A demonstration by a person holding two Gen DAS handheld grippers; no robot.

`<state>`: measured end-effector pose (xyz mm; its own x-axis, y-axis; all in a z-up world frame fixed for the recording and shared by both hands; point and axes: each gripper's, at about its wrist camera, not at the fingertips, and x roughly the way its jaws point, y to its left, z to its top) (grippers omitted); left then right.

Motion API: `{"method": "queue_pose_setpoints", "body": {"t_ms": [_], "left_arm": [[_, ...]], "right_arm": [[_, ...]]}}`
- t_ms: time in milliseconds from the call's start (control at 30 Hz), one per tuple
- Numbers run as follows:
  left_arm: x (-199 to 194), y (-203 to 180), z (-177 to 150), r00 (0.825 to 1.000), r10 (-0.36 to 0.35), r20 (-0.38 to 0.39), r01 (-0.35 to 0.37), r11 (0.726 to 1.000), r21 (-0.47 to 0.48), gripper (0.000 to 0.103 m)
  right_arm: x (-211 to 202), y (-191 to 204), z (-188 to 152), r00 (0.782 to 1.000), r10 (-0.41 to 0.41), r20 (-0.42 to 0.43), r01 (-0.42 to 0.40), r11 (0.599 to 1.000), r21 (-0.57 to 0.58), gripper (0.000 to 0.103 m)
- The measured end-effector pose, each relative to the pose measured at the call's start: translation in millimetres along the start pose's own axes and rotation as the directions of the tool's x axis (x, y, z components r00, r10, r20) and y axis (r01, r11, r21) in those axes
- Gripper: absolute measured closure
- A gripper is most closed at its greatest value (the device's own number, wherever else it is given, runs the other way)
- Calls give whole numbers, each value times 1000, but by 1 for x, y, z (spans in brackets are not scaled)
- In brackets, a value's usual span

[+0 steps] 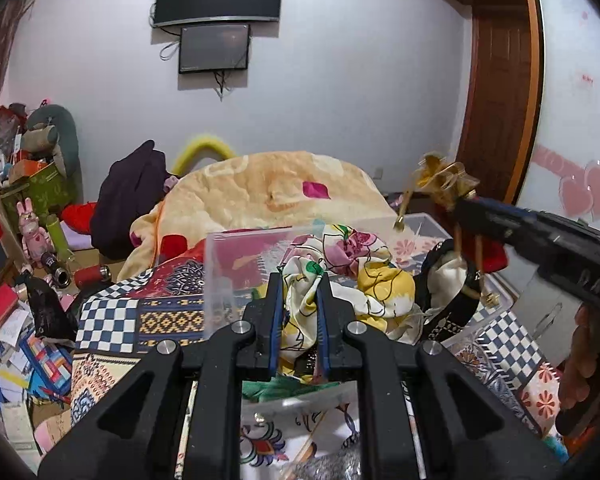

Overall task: Organize soft objects
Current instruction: 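Lower the scrunchie and red pouch into the box and release both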

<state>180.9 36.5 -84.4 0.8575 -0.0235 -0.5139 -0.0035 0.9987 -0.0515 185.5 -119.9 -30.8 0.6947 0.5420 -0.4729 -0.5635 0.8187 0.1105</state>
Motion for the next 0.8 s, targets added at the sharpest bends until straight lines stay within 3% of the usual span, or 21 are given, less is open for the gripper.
{"method": "queue_pose_setpoints", "body": {"t_ms": [267,433,600,800], "left_arm": [[30,-23,-8,997,-7,-71,12,997,74,89],[38,-25,-16,994,-29,-109,38,996,78,88],[38,-23,-18,988,-75,-132,83,995,56,79],[22,-22,-17,991,-88,-101,95,993,75,67]], "right_arm": [[37,1,-14,987,-69,-148,60,996,-62,83],[43,-1,-17,981,-87,-176,73,994,-82,80],[40,-3,-17,978,-93,-188,79,994,-82,59],[25,-4,-11,984,-77,-159,64,994,-89,53]]}}
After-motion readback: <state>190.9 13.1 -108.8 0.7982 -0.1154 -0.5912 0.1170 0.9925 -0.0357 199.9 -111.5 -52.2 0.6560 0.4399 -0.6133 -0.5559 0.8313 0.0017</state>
